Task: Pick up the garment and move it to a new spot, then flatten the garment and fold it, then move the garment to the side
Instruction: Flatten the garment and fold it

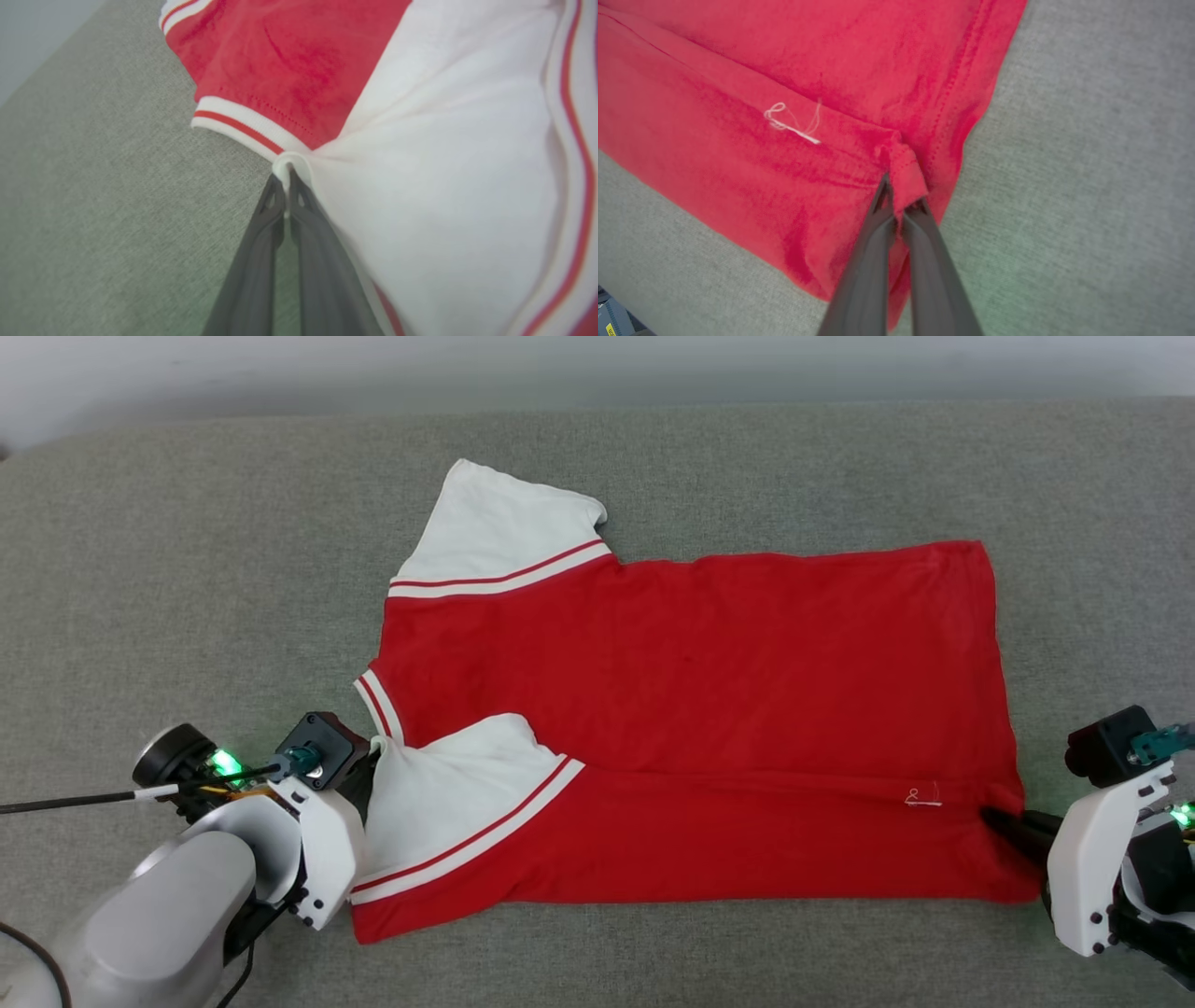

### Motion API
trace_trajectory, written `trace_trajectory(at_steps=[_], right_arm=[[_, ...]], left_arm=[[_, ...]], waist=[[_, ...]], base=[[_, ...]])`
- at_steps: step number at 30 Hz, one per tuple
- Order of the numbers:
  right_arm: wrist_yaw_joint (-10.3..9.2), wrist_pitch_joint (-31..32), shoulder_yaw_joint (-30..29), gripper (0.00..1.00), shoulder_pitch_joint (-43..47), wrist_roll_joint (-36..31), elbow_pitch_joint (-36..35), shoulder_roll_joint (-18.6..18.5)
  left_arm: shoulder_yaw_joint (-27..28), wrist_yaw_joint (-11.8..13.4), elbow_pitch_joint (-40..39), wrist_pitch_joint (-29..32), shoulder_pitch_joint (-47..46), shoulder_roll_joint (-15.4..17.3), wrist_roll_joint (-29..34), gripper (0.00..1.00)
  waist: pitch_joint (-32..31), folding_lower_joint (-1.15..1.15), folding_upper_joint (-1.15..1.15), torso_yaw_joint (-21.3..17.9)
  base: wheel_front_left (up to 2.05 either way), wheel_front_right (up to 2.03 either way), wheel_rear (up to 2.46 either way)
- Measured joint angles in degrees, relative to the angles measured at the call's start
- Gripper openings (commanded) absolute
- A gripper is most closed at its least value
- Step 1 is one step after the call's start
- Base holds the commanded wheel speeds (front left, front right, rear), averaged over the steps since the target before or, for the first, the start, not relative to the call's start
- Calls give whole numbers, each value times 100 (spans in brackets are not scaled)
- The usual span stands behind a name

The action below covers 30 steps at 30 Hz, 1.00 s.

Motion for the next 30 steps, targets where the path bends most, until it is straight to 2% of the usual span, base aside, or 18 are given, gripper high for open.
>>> trace_trajectory(at_steps=[2,3,4,5,6,9,12,16,21,30], right_arm=[[0,-18,36,0,-1,22,38,63],[-1,-48,44,16,0,49,63,88],[-1,-54,51,35,4,56,78,102],[-1,-87,60,61,18,64,93,112],[-1,-134,64,100,45,64,100,111],[-1,-308,4,100,194,104,90,96],[-1,-407,-73,100,347,109,24,19],[-1,-498,-180,100,568,83,-40,-79],[-1,-502,-312,100,623,-2,-99,-44],[-1,-447,-372,100,610,-236,-133,170]], left_arm=[[-33,-2,156,-86,0,-91,-80,0],[-46,-13,232,-160,1,-121,-97,0],[-65,-16,302,-201,1,-146,-123,35],[-90,-18,360,-229,2,-179,-138,100],[-99,-19,405,-310,4,-203,-145,100],[-69,-43,455,-424,-1,-208,-221,100],[-9,-43,380,-419,-104,-65,-269,100],[101,-44,23,119,-296,84,-579,100],[80,-45,-612,1402,-572,312,-1123,100],[-202,9,-1418,4052,-797,468,-2212,100]], waist=[[-49,0,0,-5],[-82,0,0,-7],[-122,0,0,-8],[-169,0,0,-7],[-225,0,0,-3],[-419,0,0,34],[-625,0,0,91],[-850,-1,0,200],[-953,-1,0,346],[-831,-1,0,322]], base=[[0,0,0],[0,0,0],[0,0,0],[0,0,0],[0,0,0],[0,0,0],[0,0,0],[0,0,0],[0,0,0],[0,0,0]])
